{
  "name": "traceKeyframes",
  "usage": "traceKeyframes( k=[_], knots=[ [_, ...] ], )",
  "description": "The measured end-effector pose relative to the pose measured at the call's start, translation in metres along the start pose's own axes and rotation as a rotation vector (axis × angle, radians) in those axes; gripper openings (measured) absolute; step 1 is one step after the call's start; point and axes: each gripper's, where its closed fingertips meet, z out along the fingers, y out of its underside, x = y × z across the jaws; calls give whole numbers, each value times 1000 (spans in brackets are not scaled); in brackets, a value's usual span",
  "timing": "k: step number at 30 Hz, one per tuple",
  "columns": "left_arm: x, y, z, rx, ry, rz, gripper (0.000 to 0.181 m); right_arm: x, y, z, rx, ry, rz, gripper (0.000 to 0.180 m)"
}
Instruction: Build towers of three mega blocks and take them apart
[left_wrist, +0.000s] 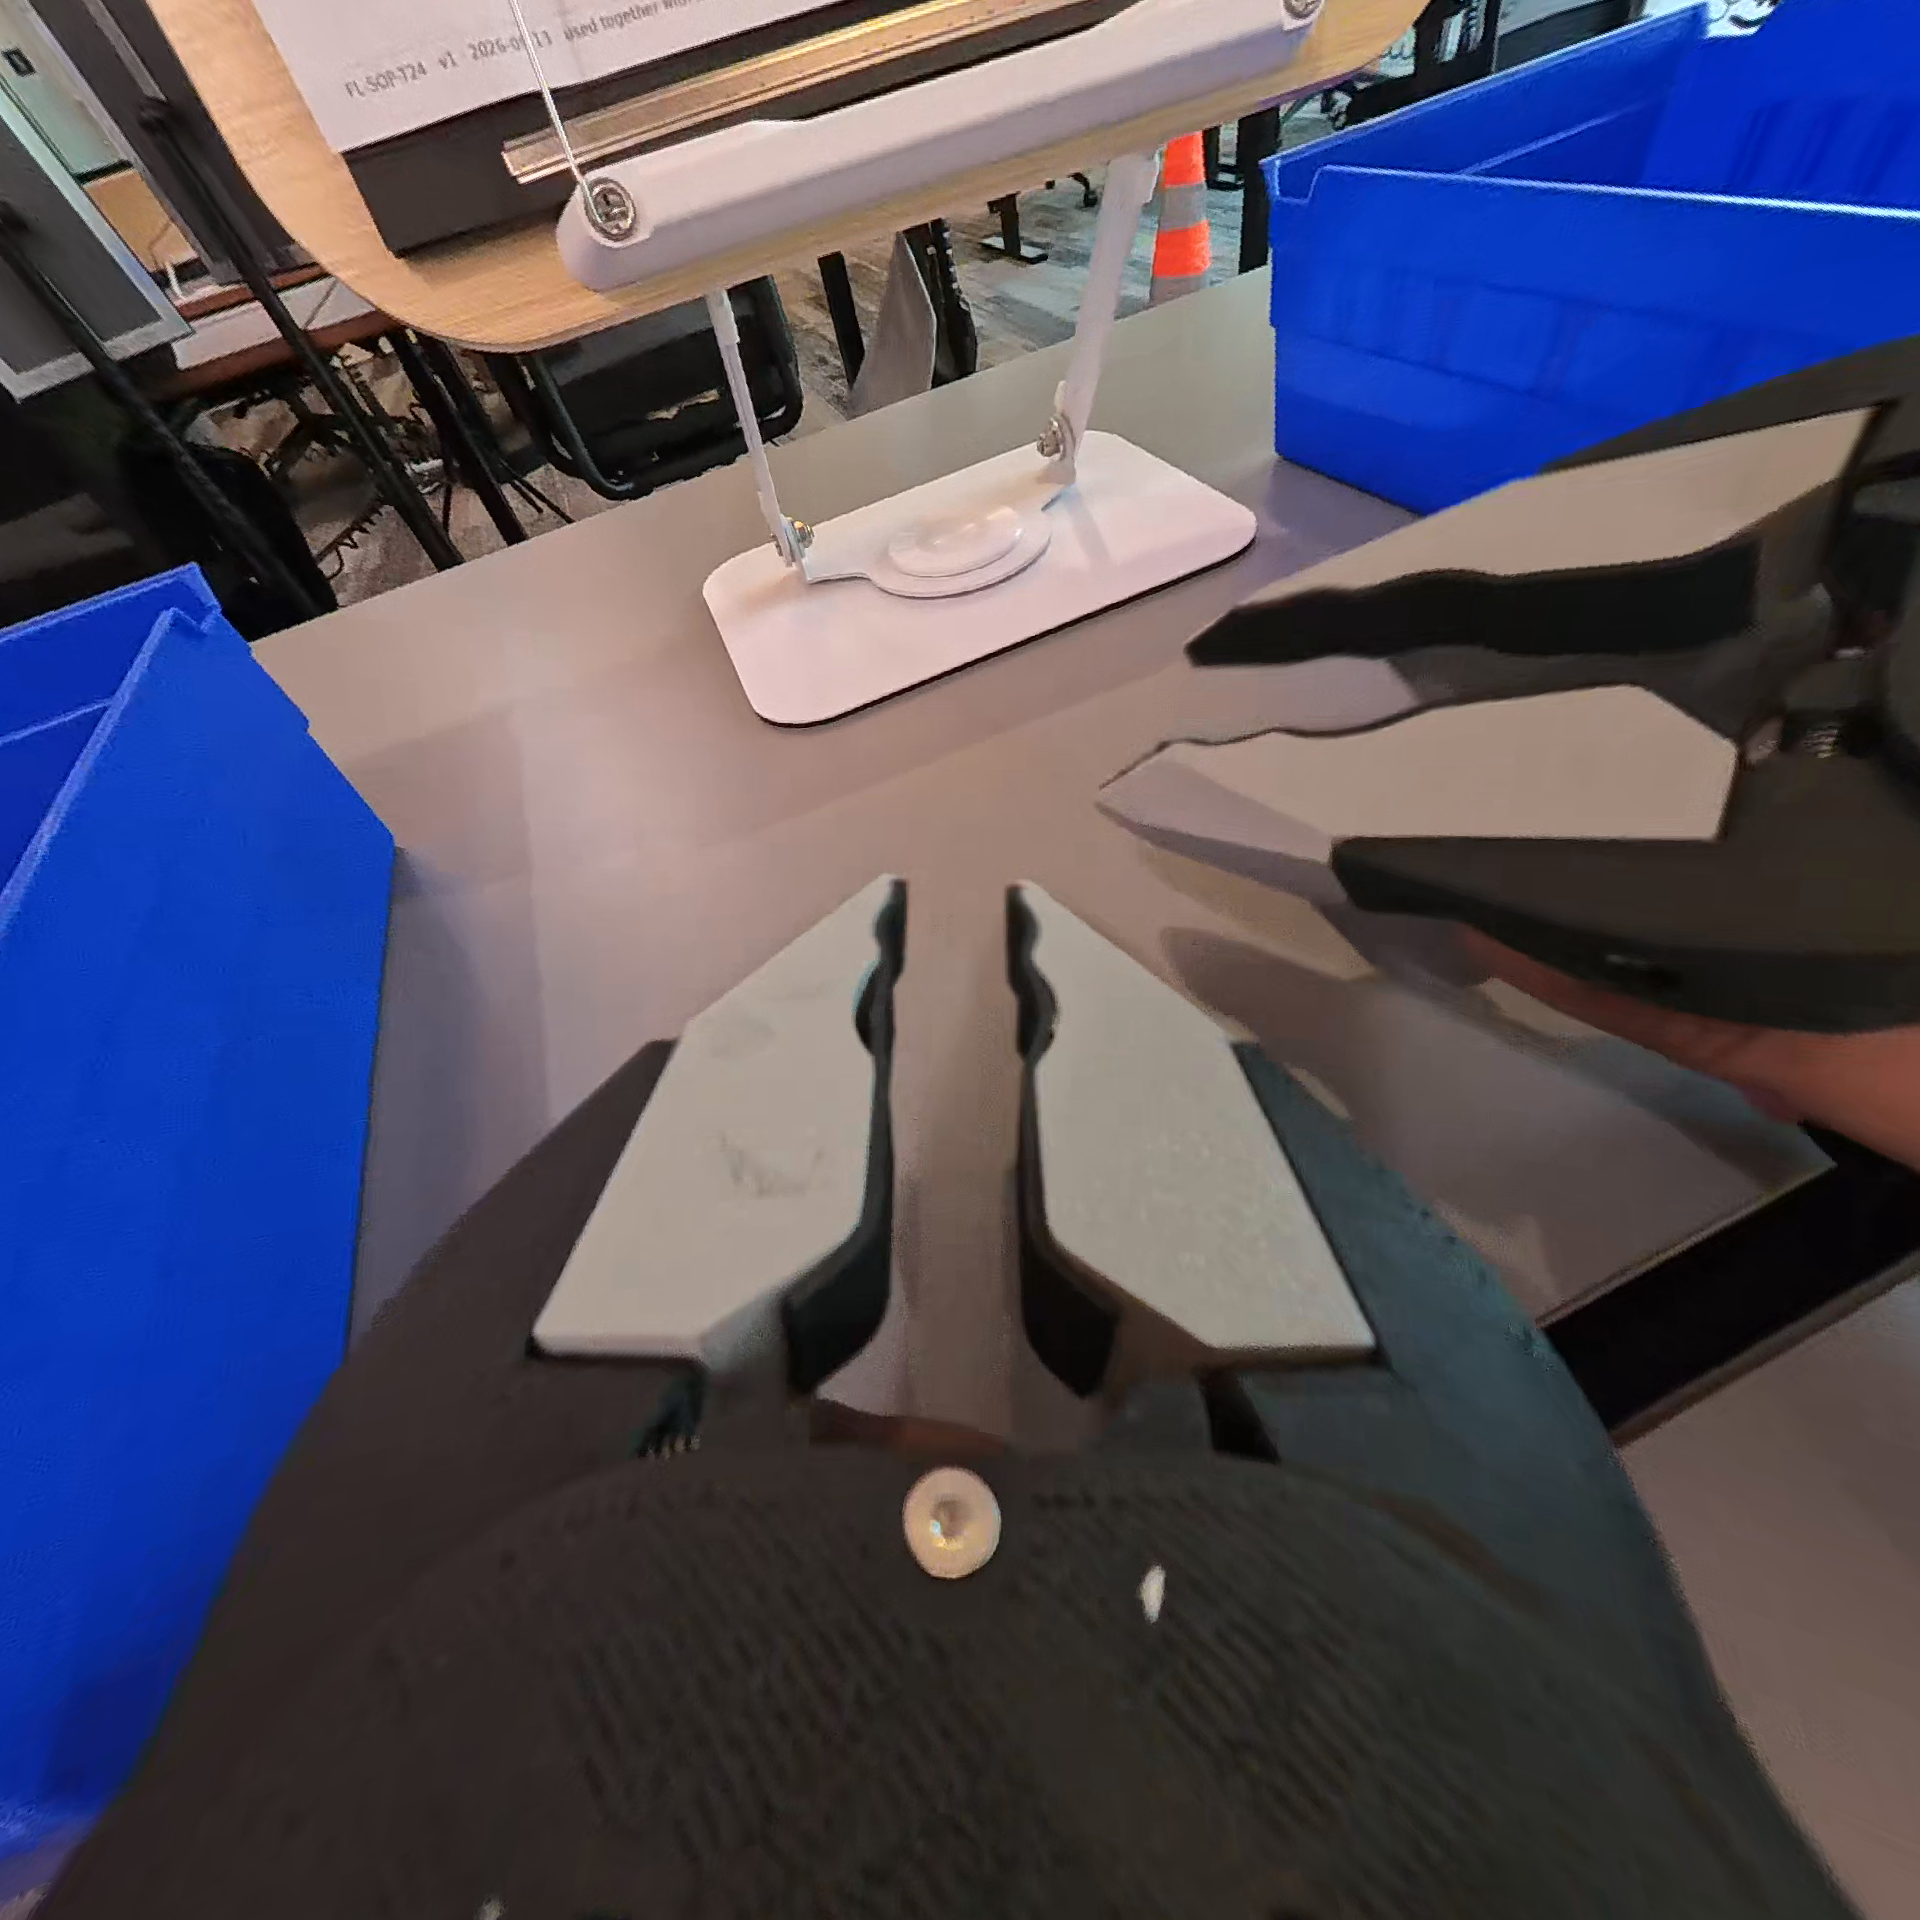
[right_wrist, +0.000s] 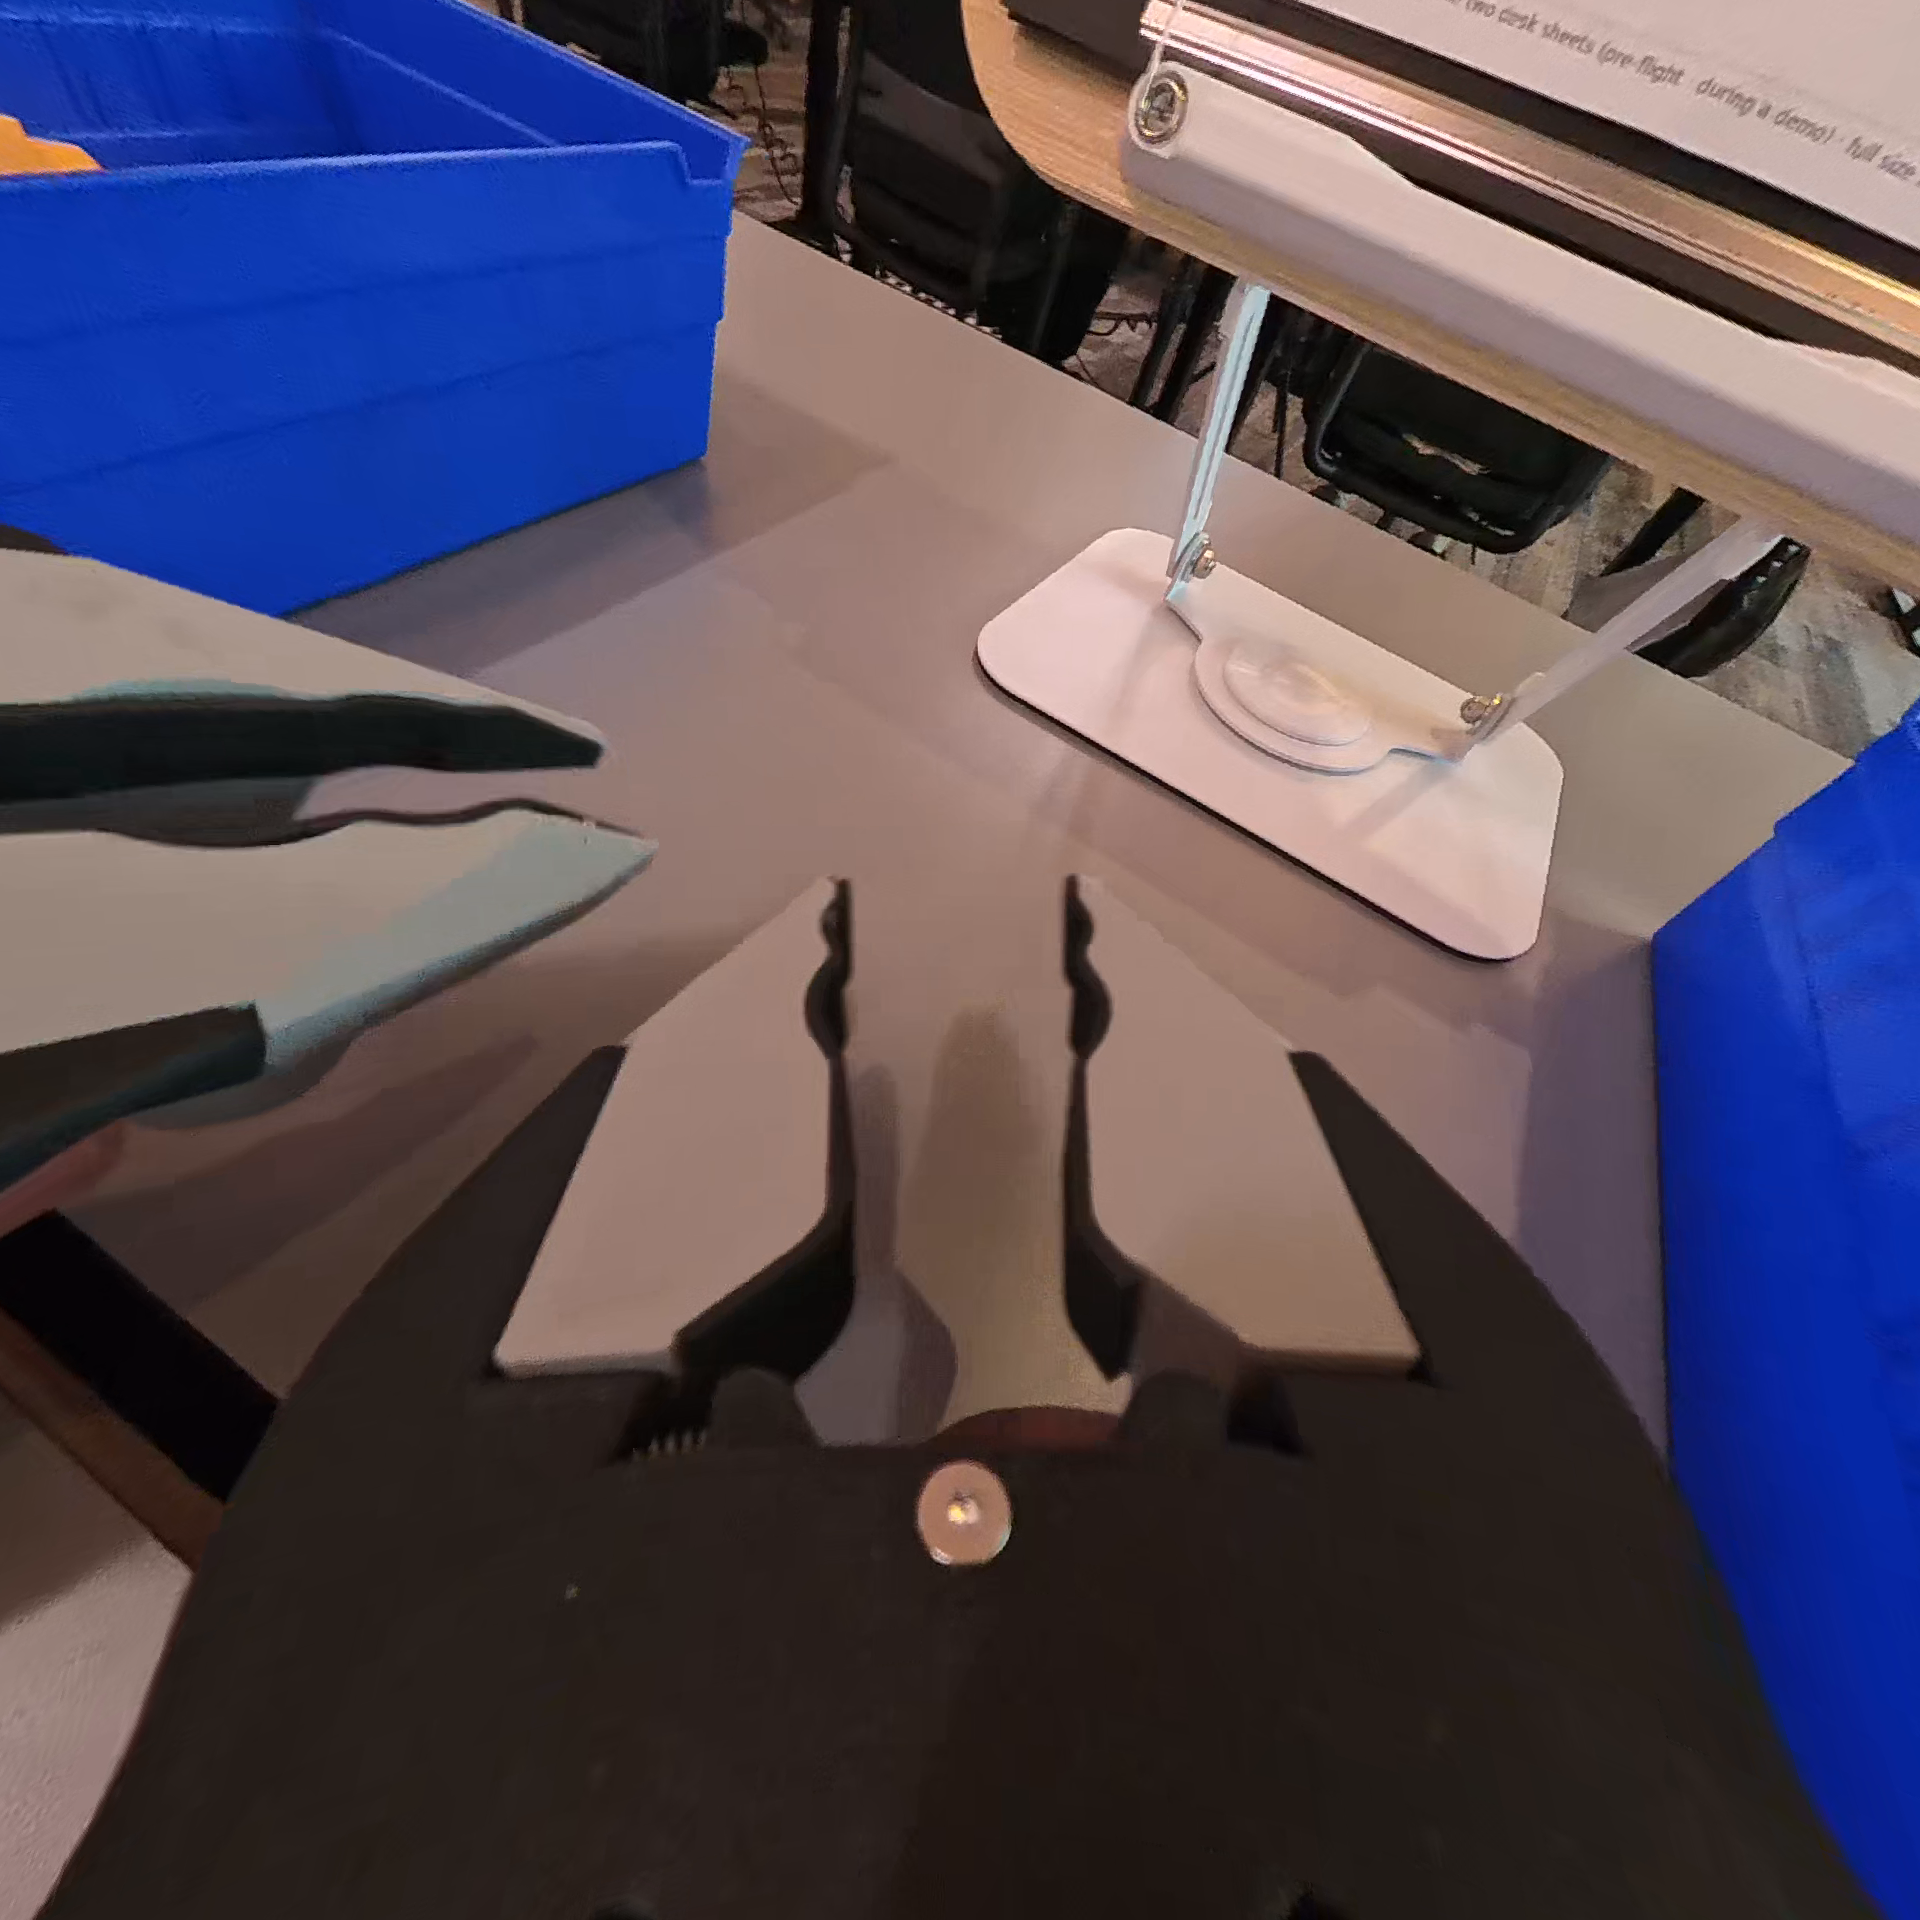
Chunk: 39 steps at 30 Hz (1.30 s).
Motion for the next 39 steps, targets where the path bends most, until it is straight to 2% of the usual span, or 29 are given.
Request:
traceKeyframes(
  k=[1, 3, 4, 5, 6, 7, 8, 10, 11, 13, 14, 15, 18, 19, 20, 21, 32, 39],
  knots=[
    [-1, 0, 0, -3, -5, -5, 24, 2, 1, 1, -3, 11, 7, 50],
    [-4, 1, 1, -7, -14, -20, 36, 2, 1, 1, -6, 8, 19, 53],
    [-5, 1, 1, -7, -14, -27, 38, 1, 0, 1, -2, 0, 20, 41],
    [-5, 1, 1, -5, -14, -32, 37, -2, 0, 0, 1, -13, 14, 8],
    [-5, 0, 0, 3, -8, -34, 23, -4, 0, 0, 1, -28, 3, 0],
    [-2, -1, -1, 14, 13, -28, 0, -5, 0, 0, -1, -29, -3, 0],
    [0, -3, -2, 23, 21, -23, 0, -5, 0, 0, -1, -23, -5, 2],
    [-1, -2, -1, 20, 13, -17, 0, -3, 0, 1, 4, -6, 2, 36],
    [-1, -2, -1, 20, 6, -16, 5, -2, -1, 1, 6, -3, 8, 40],
    [-3, -2, -1, 19, -4, -17, 22, -2, -1, 0, 10, -11, 19, 31],
    [-3, -3, -1, 22, -3, -19, 20, -4, -1, 0, 11, -22, 22, 10],
    [-2, -3, -2, 26, 3, -21, 0, -6, -1, 0, 9, -42, 20, 0],
    [-3, -3, -2, 28, 0, -29, 0, -9, 2, 1, -3, -58, 20, 2],
    [-4, -4, -3, 34, -1, -30, 0, -9, 2, 1, 0, -55, 19, 14],
    [-4, -5, -3, 39, -3, -31, 8, -9, 1, 1, 4, -52, 19, 19],
    [-5, -5, -4, 43, -5, -32, 13, -10, 1, 1, 6, -54, 20, 18],
    [-5, -9, -11, 80, -21, -22, 16, -13, -1, 0, 18, -77, 20, 17],
    [-20, -25, -59, 173, 5, -89, 30, -10, -2, 1, 29, -86, 42, 17]
  ],
)
